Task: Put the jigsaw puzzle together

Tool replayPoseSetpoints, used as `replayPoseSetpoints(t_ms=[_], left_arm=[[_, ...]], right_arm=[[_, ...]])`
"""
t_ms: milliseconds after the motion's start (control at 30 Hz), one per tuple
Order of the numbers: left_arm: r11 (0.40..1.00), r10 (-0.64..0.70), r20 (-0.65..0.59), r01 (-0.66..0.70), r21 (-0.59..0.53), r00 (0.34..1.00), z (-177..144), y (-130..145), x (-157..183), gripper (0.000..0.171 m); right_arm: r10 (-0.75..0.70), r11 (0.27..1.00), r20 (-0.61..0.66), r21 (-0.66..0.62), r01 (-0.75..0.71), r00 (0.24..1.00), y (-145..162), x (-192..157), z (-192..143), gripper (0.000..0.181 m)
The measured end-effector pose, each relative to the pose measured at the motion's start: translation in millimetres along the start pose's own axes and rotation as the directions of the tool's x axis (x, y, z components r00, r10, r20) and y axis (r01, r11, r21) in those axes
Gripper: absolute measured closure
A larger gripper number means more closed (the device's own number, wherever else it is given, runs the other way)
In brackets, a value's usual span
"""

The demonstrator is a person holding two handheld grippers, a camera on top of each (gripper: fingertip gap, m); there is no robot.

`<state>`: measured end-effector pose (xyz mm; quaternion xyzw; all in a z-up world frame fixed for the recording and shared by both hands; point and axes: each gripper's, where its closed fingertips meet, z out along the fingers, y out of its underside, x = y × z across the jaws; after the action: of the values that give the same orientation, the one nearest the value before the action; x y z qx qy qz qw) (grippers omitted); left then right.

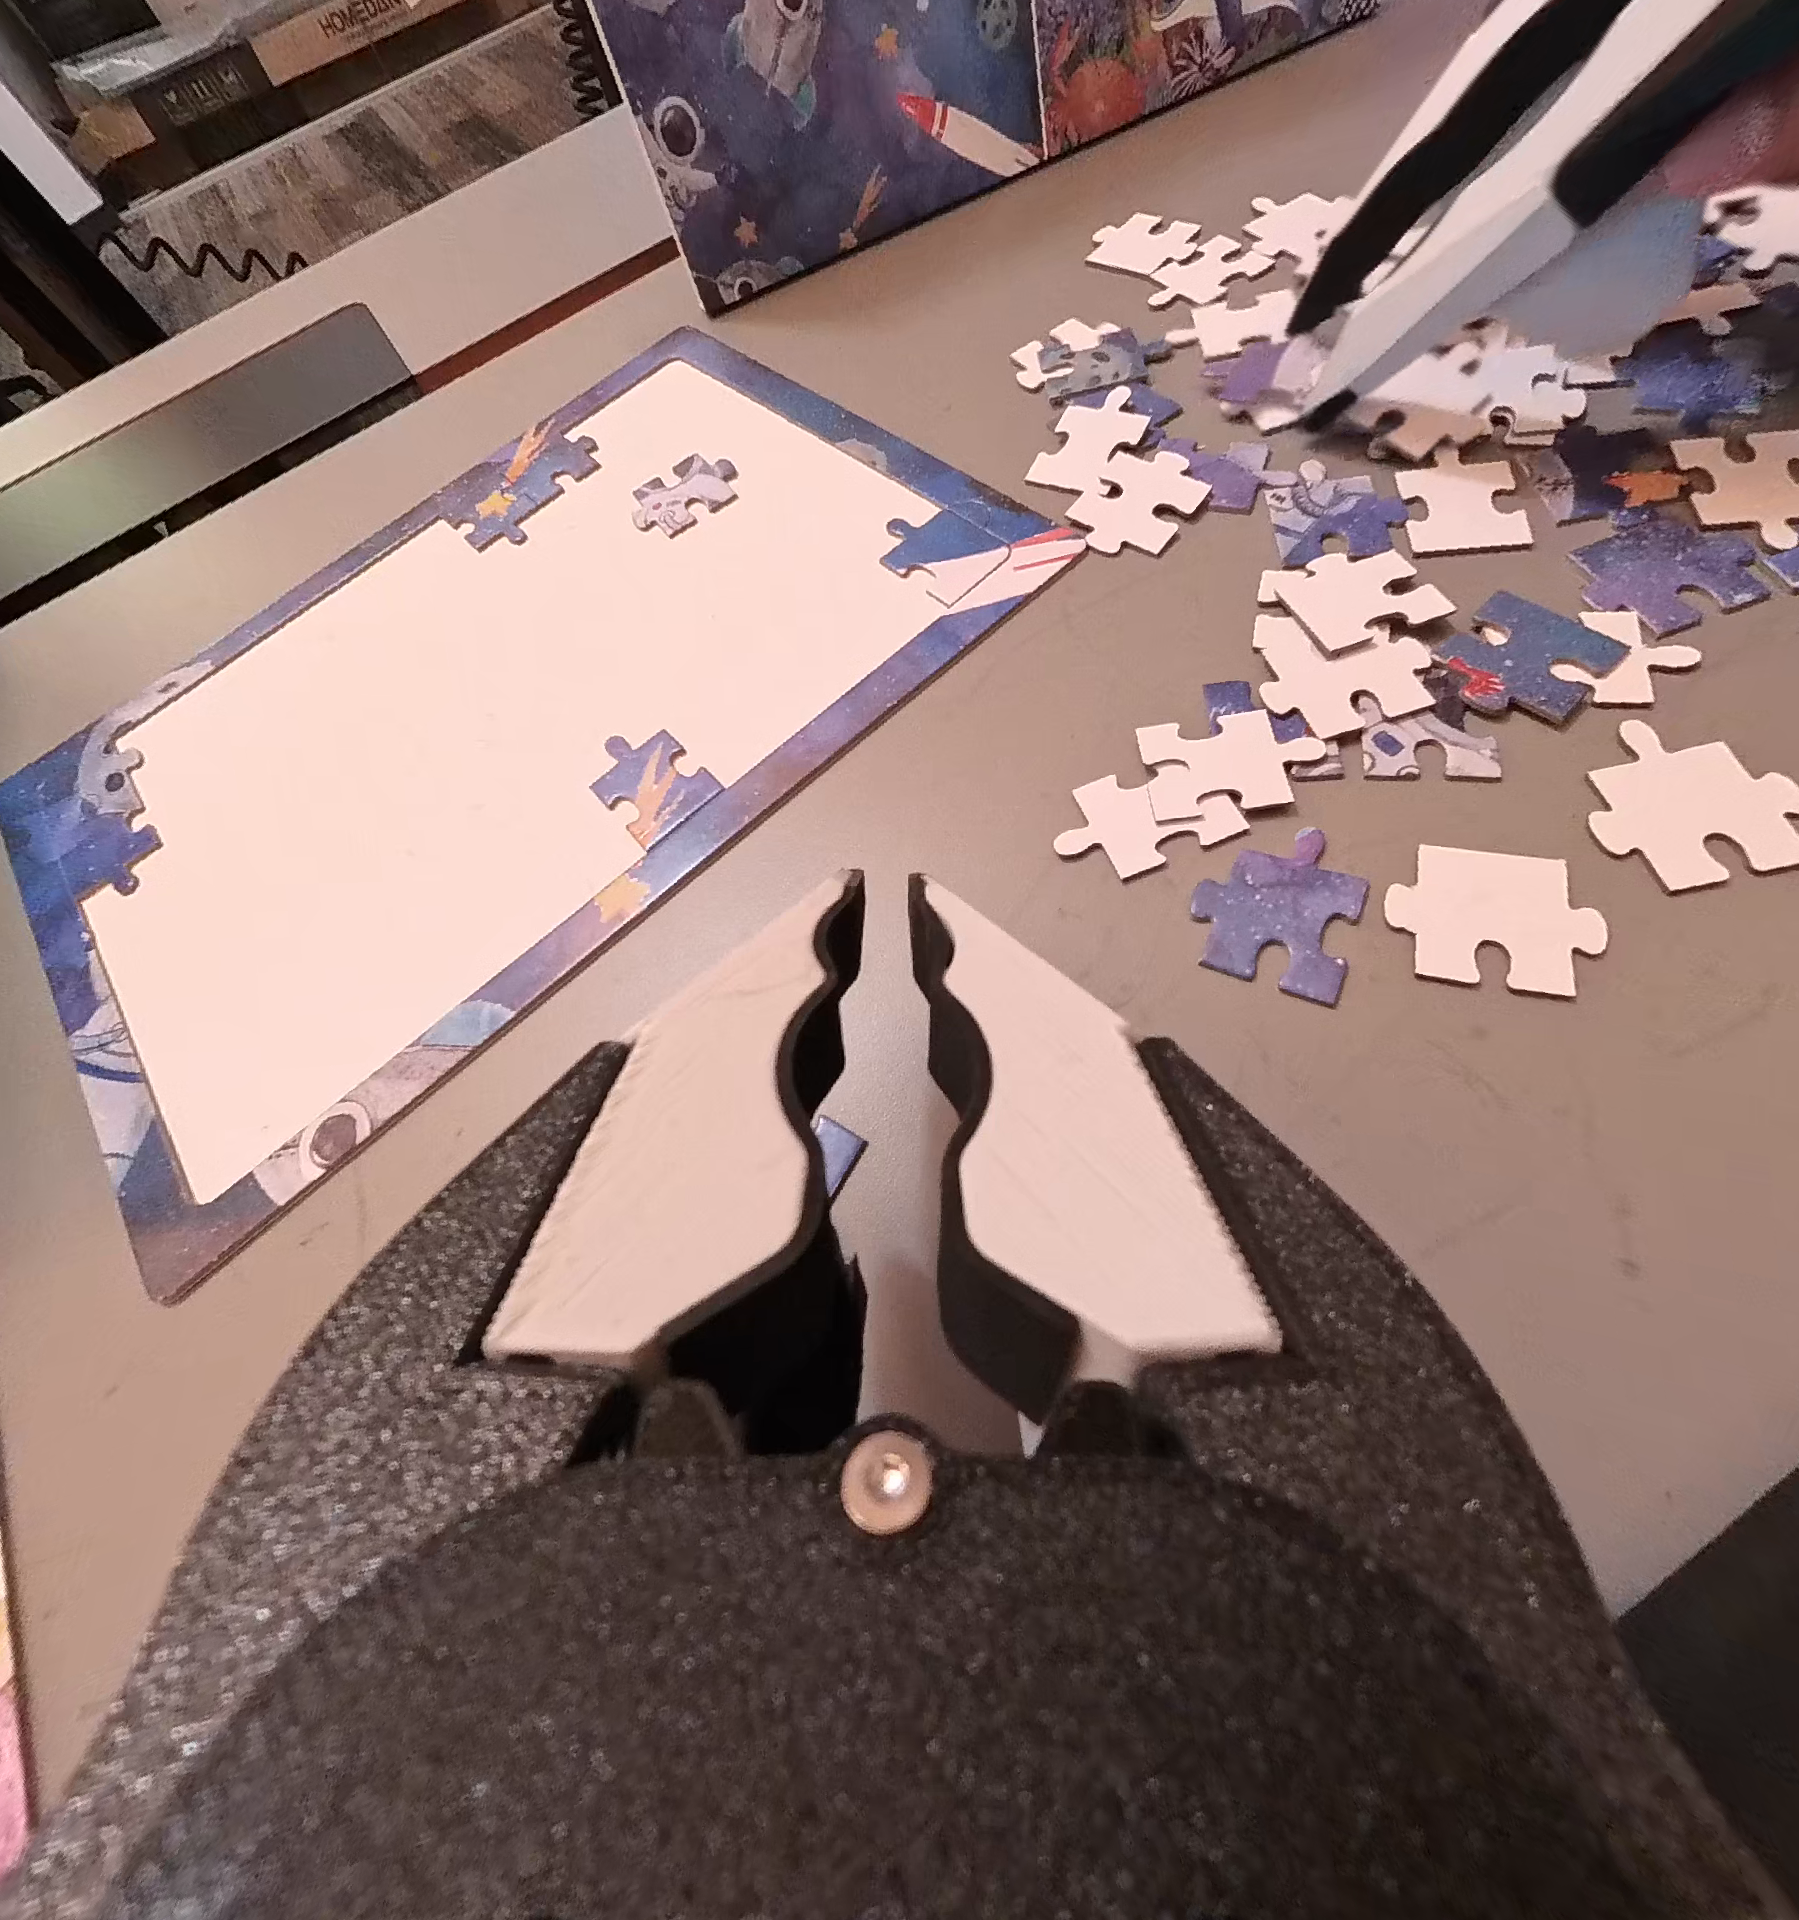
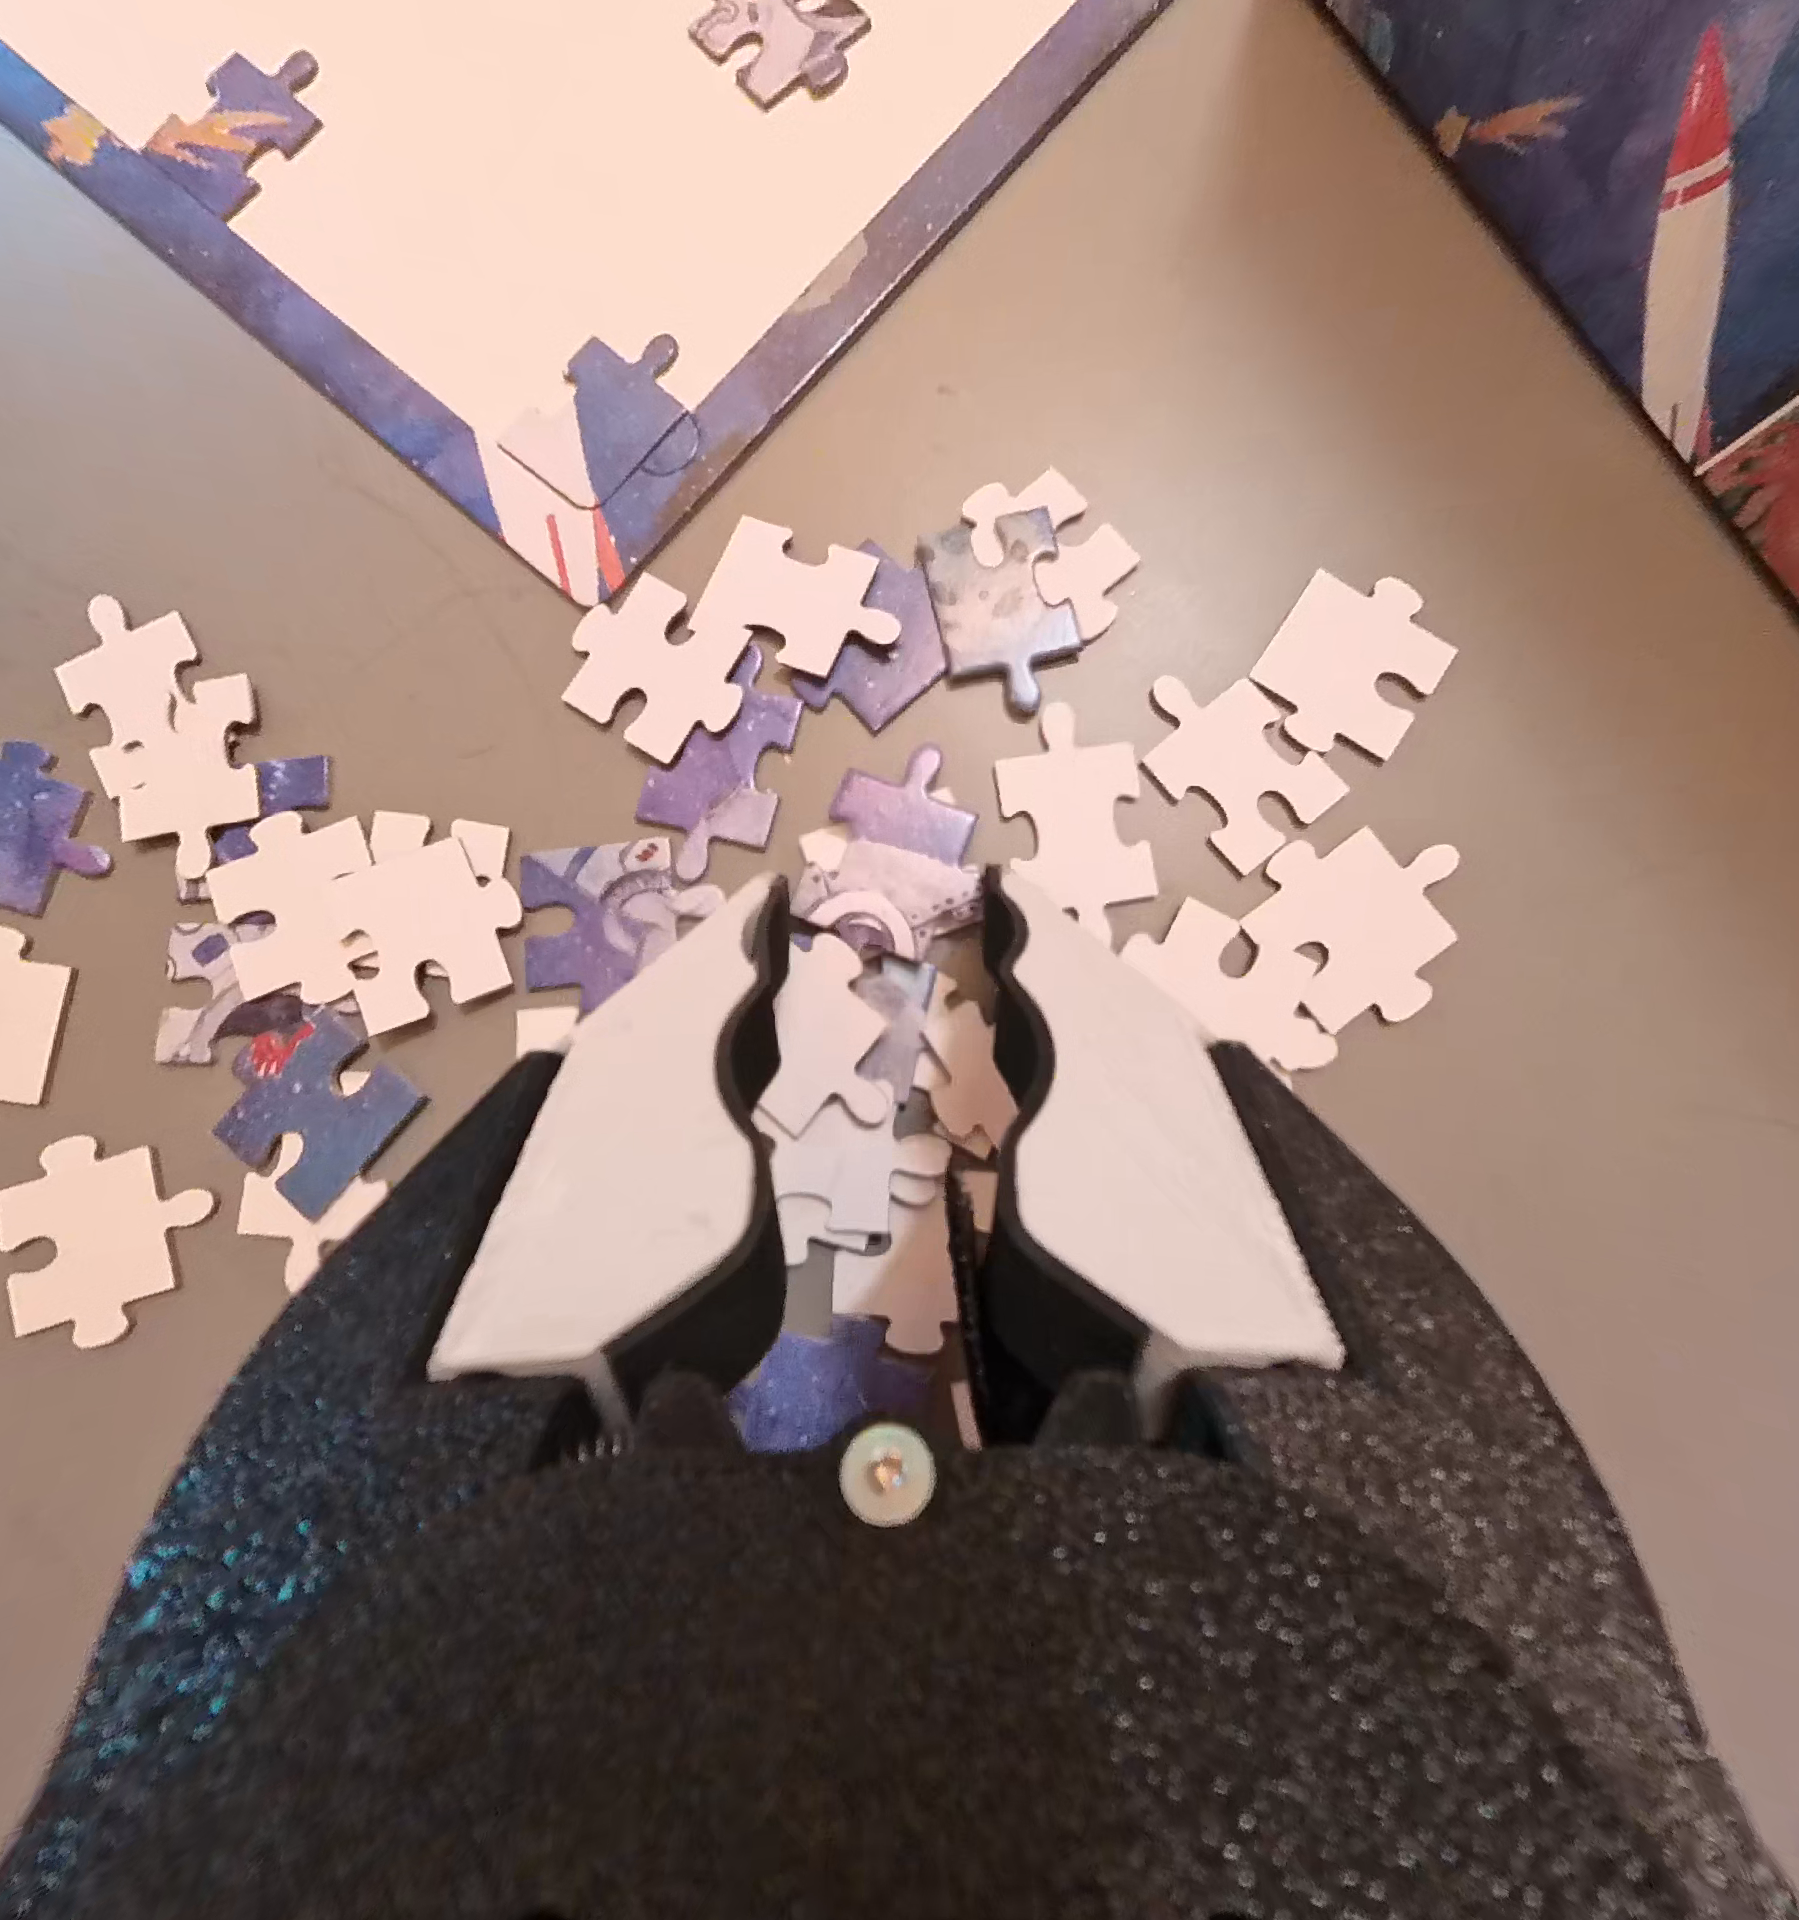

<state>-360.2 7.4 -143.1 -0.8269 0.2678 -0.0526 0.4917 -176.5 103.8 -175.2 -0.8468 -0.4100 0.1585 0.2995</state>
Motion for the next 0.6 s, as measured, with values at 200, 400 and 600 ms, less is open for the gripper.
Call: replayPoseSetpoints(t_ms=[200,400,600], left_arm=[[1.0,-0.005,0.0,0.005,0.0,1.0,-0.1,-0.1,-0.7,0.164],[1.0,-0.025,-0.004,0.025,0.003,1.0,-0.2,-0.5,-2.2,0.164],[0.991,-0.129,-0.022,0.13,0.035,0.991,-3.0,-4.7,-10.6,0.164]], right_arm=[[-0.127,0.985,-0.088,0.11,0.136,0.988,-24.0,-5.9,-20.1,0.144],[-0.211,0.968,0.121,0.16,0.191,0.97,-37.7,-64.9,-16.6,0.144],[-0.368,0.93,0.187,0.088,0.358,0.911,-44.2,-135.7,21.7,0.144]])
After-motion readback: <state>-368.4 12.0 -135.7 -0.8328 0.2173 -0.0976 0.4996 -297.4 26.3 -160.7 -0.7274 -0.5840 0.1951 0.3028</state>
